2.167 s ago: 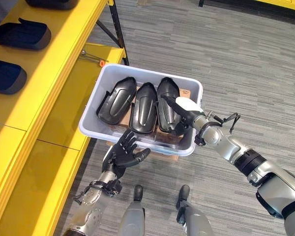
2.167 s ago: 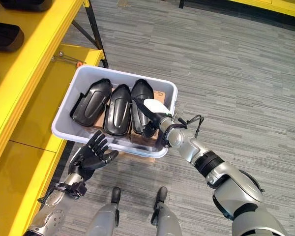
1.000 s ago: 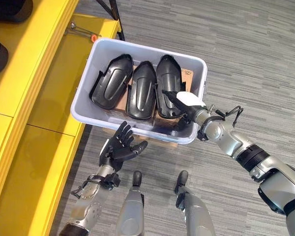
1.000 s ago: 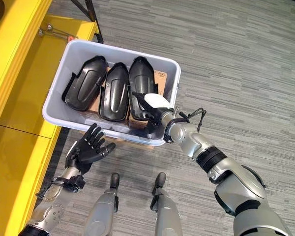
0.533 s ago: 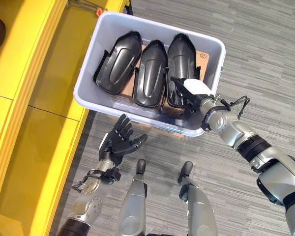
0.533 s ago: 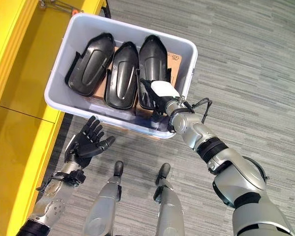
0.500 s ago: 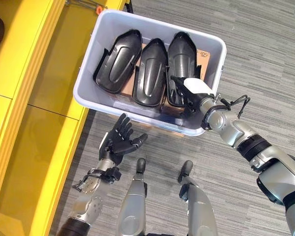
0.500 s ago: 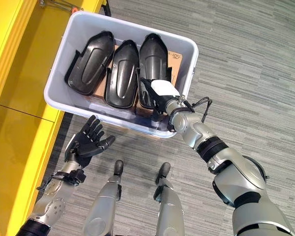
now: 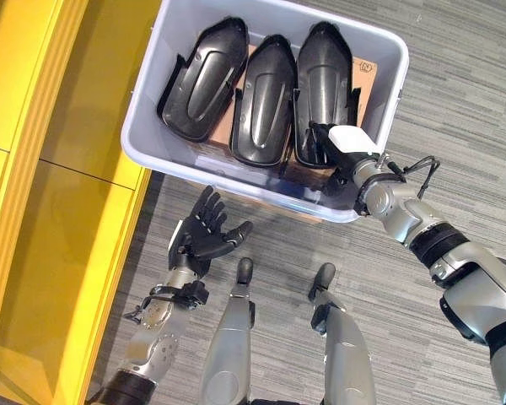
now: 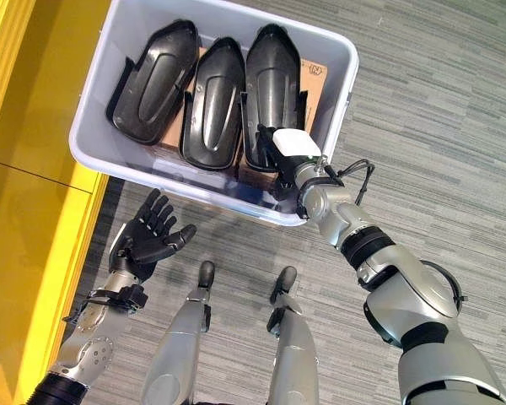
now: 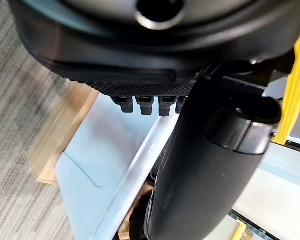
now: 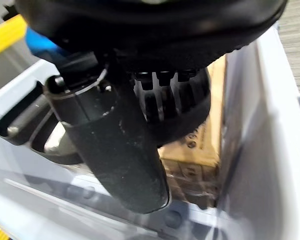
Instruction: Move parts from the plastic box to the shelf.
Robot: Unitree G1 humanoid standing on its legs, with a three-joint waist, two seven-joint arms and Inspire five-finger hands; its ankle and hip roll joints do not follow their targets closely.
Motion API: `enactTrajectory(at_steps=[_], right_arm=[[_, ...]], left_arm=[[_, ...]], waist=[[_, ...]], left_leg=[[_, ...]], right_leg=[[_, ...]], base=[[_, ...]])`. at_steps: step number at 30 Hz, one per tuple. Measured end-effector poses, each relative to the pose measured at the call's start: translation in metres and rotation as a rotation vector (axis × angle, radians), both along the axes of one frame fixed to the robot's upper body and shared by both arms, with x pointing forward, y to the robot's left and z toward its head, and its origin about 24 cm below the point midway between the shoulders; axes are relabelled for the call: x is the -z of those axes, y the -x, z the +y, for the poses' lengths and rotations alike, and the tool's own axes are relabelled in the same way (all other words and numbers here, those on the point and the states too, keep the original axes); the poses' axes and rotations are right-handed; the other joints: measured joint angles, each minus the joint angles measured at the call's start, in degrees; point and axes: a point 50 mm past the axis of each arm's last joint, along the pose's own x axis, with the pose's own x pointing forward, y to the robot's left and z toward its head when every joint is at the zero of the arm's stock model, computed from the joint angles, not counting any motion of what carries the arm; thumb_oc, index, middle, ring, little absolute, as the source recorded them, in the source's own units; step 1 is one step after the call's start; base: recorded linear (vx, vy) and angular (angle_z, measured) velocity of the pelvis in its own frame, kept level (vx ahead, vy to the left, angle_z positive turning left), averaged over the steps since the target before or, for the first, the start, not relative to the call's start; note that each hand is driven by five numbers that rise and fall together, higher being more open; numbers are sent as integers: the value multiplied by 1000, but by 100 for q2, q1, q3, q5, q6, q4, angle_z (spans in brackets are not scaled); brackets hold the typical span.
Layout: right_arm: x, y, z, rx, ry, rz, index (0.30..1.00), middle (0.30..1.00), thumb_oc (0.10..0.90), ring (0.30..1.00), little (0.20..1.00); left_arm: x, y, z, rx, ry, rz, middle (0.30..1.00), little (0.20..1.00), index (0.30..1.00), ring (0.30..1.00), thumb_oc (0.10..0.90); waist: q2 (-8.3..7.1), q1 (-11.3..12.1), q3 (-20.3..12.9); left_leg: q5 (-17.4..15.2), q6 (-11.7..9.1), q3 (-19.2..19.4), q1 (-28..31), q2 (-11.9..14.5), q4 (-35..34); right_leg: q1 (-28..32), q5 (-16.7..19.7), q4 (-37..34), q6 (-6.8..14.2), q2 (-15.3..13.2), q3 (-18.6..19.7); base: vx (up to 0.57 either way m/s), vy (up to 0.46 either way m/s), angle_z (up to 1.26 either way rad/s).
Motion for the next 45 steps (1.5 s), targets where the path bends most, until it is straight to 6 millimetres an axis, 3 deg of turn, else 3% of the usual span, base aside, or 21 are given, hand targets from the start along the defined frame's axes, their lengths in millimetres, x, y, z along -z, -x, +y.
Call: enactTrajectory(at_steps=[11, 21, 22, 24, 28, 36, 42, 45], right_arm=[[-15, -6, -8, 51, 5, -115, 1000, 1000, 900, 1000, 1000], [-27, -7, -1, 51, -11, -183, 1000, 1000, 900, 1000, 1000], [-28, -7, 0, 49, -12, -191, 632, 632, 637, 632, 632], [-31, -7, 1, 47, -20, -212, 300, 300, 400, 300, 300], [-51, -7, 2, 40, -32, -278, 300, 300, 400, 300, 300], [-49, -5, 10, 18, -45, -285, 300, 300, 400, 300, 300], [-23, -4, 8, 18, -27, -168, 300, 300, 400, 300, 300], [18, 2, -2, 31, -33, 16, 300, 300, 400, 300, 300]], left_arm=[[-2, -1, 0, -32, 5, -9, 1000, 1000, 1000, 1000, 900], [-4, -3, -3, -29, 8, -18, 1000, 1000, 1000, 1000, 900], [-5, -4, -3, -33, 8, -20, 1000, 1000, 1000, 1000, 900], [-8, -6, -4, -41, 10, -27, 1000, 1000, 1000, 1000, 900], [-9, -6, -4, -43, 10, -30, 1000, 1000, 1000, 1000, 900], [-9, -8, -6, -45, 13, -31, 1000, 1000, 1000, 1000, 900], [-10, -9, -9, -35, 13, -40, 1000, 1000, 1000, 1000, 900], [-2, -6, -7, -37, 9, -4, 1000, 1000, 1000, 1000, 900]], waist=[[3, -36, 1], [5, -145, 0], [5, -164, 0], [5, -185, 0], [8, -212, -2], [5, -200, -6], [-2, -218, -20], [-8, -149, -13]], left_leg=[[-73, 84, -79, -695, -77, 427], [-72, 83, -108, -1044, -105, 597], [-71, 83, -118, -1084, -113, 612], [-71, 83, -120, -1156, -119, 645], [-73, 87, -119, -1144, -149, 664], [-75, 92, -72, -970, -141, 664], [-101, 176, 84, -432, -147, 456], [-25, 132, 110, 165, -136, 195]], right_leg=[[-680, -182, 524, -35, -127, 31], [-1042, -251, 789, -60, -192, 30], [-1078, -262, 812, -53, -200, 30], [-1142, -261, 835, -54, -206, 30], [-1132, -262, 858, -52, -241, 35], [-983, -183, 822, -58, -226, 76], [-421, -24, 372, 33, -177, 184], [152, 56, 116, 69, -145, 157]], base=[[4, -3, 4], [3, 0, 2], [1, 10, 4], [0, 0, 0], [0, 0, 0], [1, 2, -2], [2, -13, -11], [6, -22, -2]])
